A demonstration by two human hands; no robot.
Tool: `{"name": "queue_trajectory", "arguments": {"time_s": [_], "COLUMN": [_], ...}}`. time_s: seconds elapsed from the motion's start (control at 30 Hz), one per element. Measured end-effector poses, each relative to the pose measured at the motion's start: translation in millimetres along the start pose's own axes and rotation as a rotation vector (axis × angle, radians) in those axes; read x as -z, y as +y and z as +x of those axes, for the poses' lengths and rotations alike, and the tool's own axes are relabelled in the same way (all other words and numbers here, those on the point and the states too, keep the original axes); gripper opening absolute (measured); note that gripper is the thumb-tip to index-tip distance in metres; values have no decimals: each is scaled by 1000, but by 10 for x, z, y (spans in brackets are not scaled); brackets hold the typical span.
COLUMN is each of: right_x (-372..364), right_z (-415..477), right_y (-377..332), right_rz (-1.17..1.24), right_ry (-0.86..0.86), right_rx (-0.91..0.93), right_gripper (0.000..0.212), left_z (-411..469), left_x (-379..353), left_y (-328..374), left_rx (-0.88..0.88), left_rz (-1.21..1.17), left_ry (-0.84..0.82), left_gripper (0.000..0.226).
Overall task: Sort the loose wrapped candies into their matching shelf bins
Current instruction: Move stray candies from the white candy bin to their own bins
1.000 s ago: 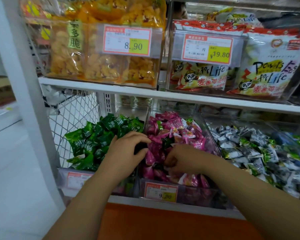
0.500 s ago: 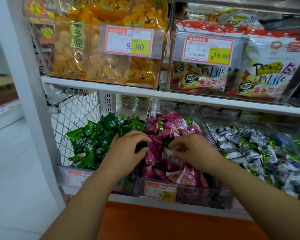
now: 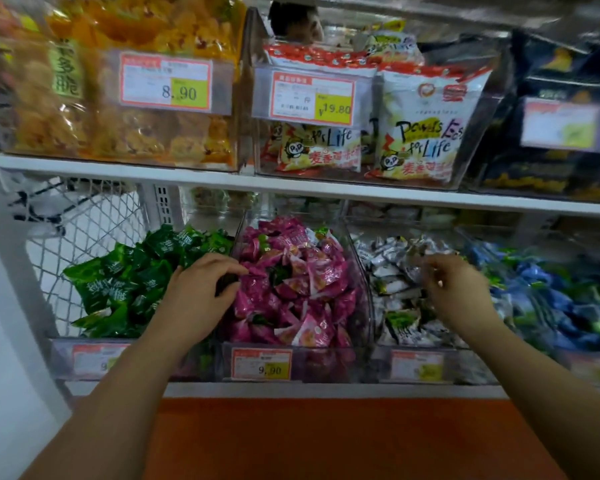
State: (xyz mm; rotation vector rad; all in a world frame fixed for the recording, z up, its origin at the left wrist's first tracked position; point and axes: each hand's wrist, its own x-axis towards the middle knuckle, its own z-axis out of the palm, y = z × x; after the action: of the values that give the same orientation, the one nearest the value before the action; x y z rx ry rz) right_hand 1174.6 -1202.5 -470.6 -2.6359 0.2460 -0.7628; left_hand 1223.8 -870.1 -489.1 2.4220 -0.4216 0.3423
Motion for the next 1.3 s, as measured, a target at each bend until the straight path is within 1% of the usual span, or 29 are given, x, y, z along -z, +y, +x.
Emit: {"name": "queue_trajectory", "arguments": {"time_s": [0.07,0.17,0.27,0.33,0.4,0.47,0.53,0.57,0.63,0.7,0.77,0.9,1.0,1.13,1.2,1.3], "right_x": [-13,-52,-92,-132,-181,-298,-496,-597,-770,-876,-938,-971,-899,-643,-474,-253], "right_z": [2,-9,-25,-41,-69,-88,-105,-119,-144,-145,-132,-119,-118,-101,-74,-7], "right_y": [43,-18,-280,-540,-842,-1130,-1367,-1462,-1594,-1658,-1680,-1680,-1630,-1527,-1439,-1264], "right_rz": [-114,-168,-116,-8,117,194,209,205,192,150,134,160,196,261,287,237], "right_ry": [-63,-71,-46,-76,-184,-383,-587,-653,-718,-721,-681,-619,-594,-512,-444,-393], "right_rx": [63,147,216,312,399,451,495,513,537,545,539,571,541,454,405,351], "right_gripper": [26,29,28,28,28,30,34,36,45,54,56,33,20,13,15,20], "left_z": [1,7,1,-1,-4,-14,-21,-23,-29,-31,-33,-23,-27,-47,-48,-44], "left_x": [-10,-9,-3,6,18,34,52,63,80,90,96,114,117,127,128,125], "left_y": [-6,-17,-29,-41,-59,-89,-121,-136,-162,-189,-210,-196,-185,-178,-170,-158], "left_rx": [-2,-10,-11,-16,-22,-29,-32,-29,-20,-18,-12,-2,5,11,13,12], "left_rz": [2,-4,-12,-18,-34,-55,-71,-74,-72,-69,-73,-72,-66,-83,-83,-96], "left_ry": [1,3,11,20,31,37,46,47,40,27,9,-10,-17,-31,-28,-22], "left_gripper": [20,20,20,21,21,21,21,21,21,21,21,20,20,20,21,21]}}
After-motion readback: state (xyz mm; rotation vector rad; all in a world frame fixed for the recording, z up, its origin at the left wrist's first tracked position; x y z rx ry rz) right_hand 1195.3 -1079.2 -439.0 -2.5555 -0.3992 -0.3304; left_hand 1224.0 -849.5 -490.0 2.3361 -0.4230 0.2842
